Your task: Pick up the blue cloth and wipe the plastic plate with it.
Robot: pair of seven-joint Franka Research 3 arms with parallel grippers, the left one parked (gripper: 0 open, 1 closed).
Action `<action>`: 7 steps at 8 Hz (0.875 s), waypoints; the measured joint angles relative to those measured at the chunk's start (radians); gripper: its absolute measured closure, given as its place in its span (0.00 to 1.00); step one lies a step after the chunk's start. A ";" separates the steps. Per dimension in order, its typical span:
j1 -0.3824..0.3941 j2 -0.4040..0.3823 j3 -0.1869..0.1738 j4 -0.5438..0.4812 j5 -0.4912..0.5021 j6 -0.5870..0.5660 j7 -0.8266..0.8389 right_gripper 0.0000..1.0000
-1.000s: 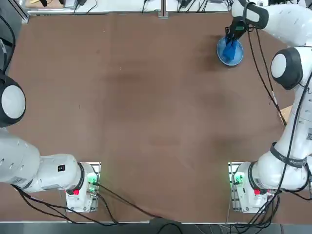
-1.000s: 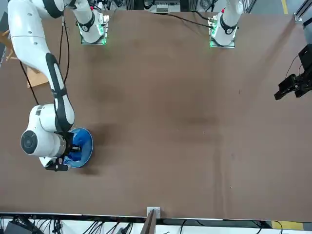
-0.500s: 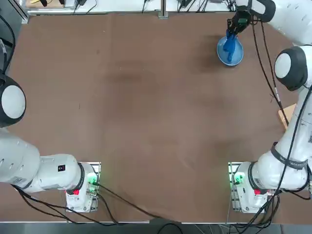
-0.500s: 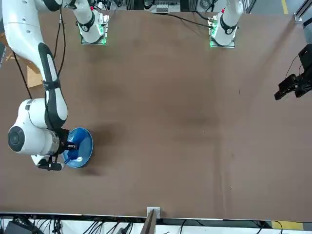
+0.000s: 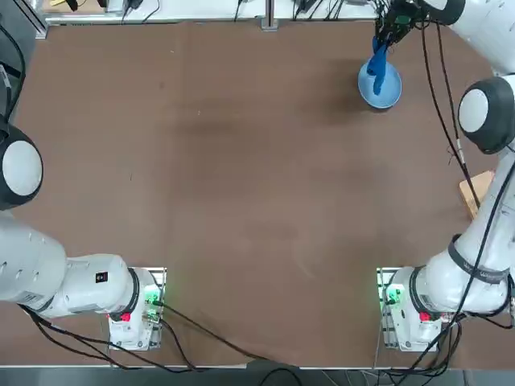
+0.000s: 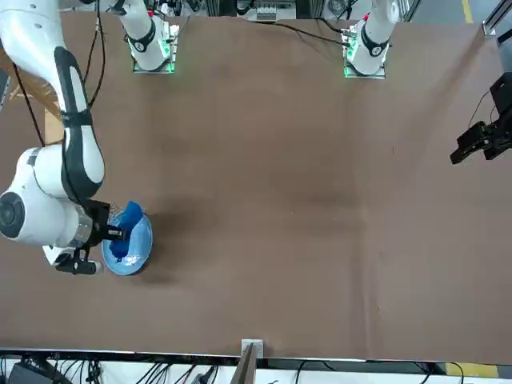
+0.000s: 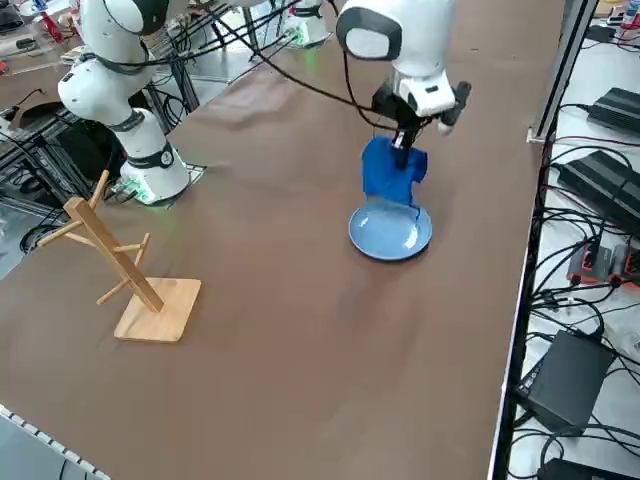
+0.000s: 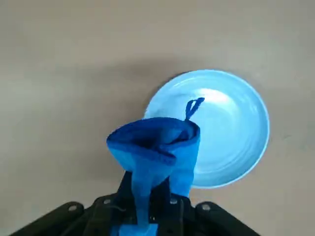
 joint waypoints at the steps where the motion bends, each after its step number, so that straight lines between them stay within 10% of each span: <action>1: 0.022 -0.021 -0.008 0.000 0.003 -0.025 0.018 0.92; 7: 0.196 -0.069 -0.095 -0.016 0.044 -0.070 0.175 0.92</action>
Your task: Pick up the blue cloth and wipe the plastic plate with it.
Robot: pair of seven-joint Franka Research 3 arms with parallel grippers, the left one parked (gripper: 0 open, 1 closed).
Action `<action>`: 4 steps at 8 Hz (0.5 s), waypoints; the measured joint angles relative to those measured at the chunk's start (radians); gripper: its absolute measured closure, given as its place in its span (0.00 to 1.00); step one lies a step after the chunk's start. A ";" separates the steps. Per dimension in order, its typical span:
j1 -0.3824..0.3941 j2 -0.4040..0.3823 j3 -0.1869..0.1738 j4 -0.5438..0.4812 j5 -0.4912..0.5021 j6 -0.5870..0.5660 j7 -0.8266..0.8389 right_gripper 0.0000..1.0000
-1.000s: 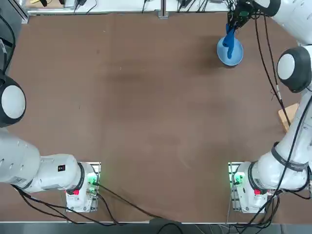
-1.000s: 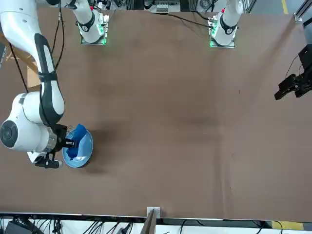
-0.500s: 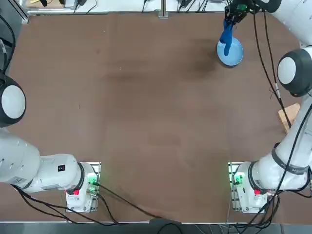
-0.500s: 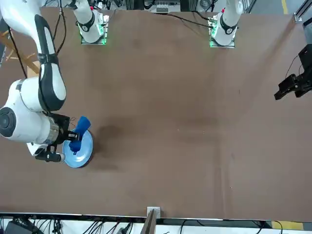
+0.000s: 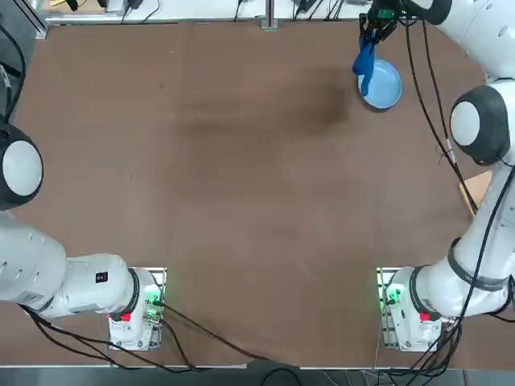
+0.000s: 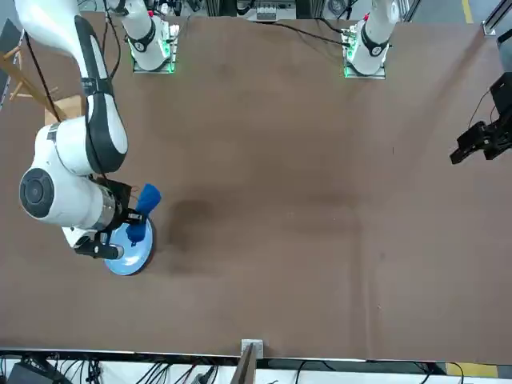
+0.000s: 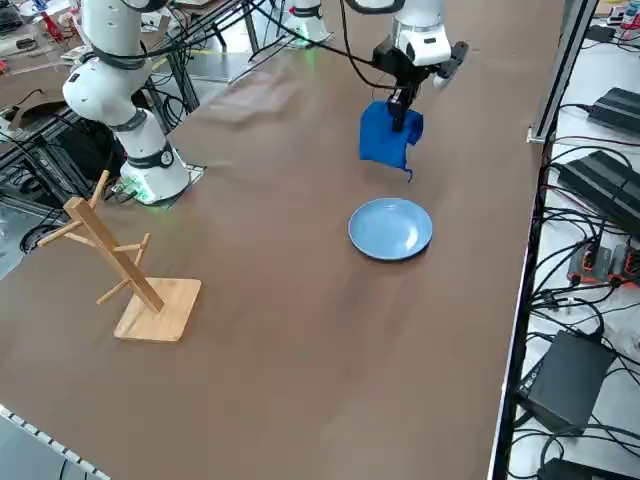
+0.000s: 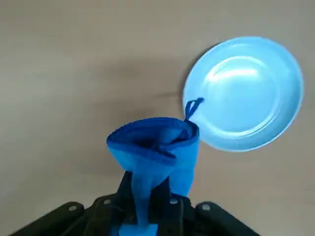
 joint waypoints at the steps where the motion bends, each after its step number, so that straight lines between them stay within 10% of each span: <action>1: 0.029 -0.020 0.001 -0.010 0.009 -0.009 0.055 0.92; 4: 0.107 -0.123 0.042 -0.132 0.015 -0.042 0.175 0.92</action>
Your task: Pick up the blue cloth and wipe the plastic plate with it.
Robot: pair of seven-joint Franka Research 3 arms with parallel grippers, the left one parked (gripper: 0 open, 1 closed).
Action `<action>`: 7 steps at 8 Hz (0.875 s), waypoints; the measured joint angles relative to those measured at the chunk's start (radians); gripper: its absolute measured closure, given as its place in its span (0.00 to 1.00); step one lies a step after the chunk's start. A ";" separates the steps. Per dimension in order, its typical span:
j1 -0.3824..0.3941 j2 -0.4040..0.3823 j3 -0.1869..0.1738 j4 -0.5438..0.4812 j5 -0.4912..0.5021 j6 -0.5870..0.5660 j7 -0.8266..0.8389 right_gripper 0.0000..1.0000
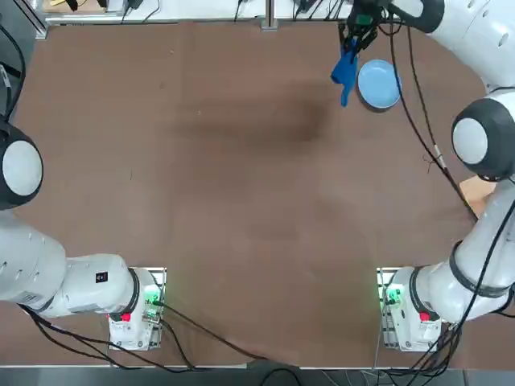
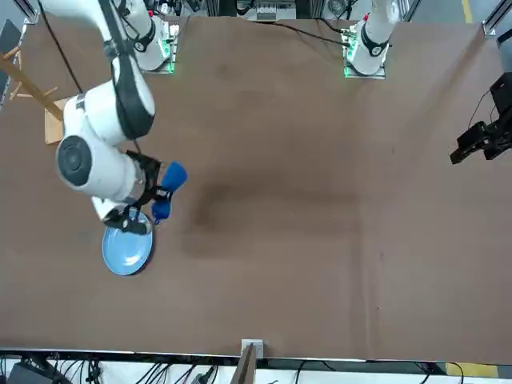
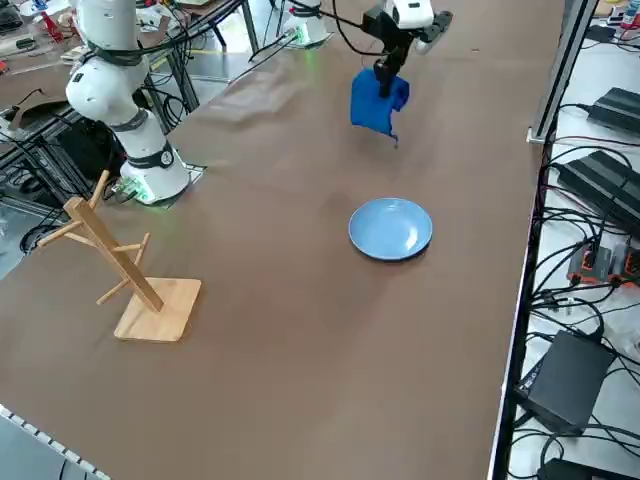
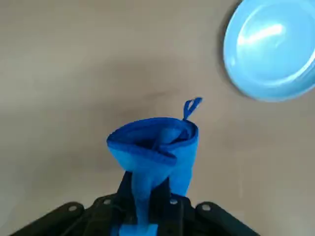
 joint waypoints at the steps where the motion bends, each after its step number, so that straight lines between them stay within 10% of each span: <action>1: 0.006 -0.033 0.026 -0.063 0.000 -0.005 0.013 0.92; 7: 0.013 -0.101 0.053 -0.422 -0.032 0.275 -0.003 0.92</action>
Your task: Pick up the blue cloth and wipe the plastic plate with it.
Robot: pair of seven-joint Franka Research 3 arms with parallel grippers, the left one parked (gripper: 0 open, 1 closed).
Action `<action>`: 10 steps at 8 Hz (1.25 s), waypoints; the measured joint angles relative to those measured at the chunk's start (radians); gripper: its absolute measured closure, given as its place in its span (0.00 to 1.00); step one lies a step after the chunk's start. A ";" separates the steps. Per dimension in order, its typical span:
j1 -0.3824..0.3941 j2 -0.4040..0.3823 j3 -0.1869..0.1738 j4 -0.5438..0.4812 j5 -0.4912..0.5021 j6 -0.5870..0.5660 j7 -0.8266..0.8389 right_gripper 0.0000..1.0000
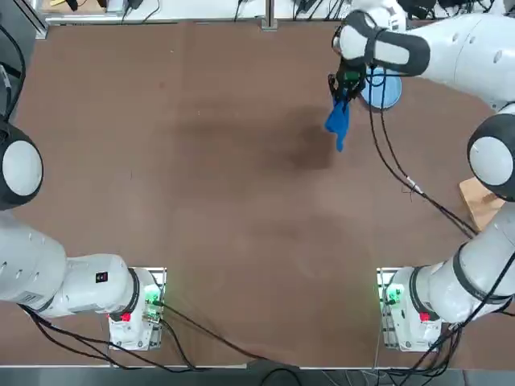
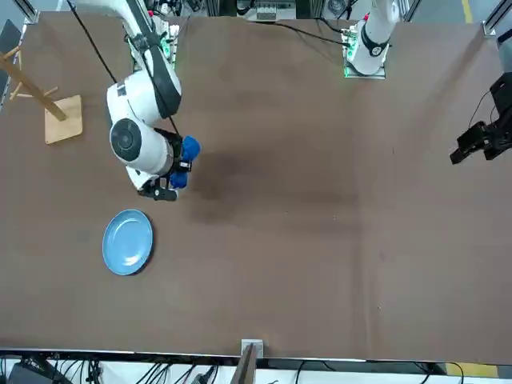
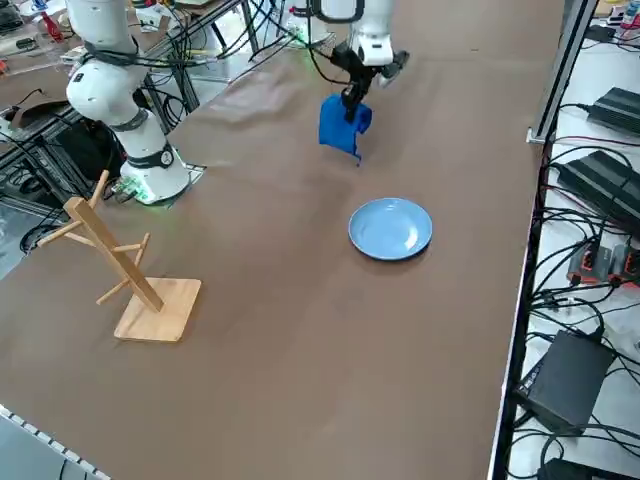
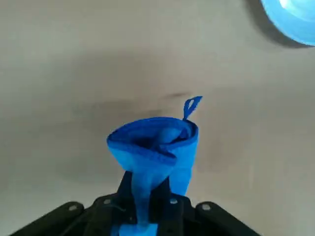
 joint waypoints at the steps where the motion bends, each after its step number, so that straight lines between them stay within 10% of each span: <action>1: 0.008 0.000 0.003 -0.053 -0.001 0.059 0.000 0.92; 10: 0.049 0.000 0.002 -0.305 -0.025 0.288 0.017 0.92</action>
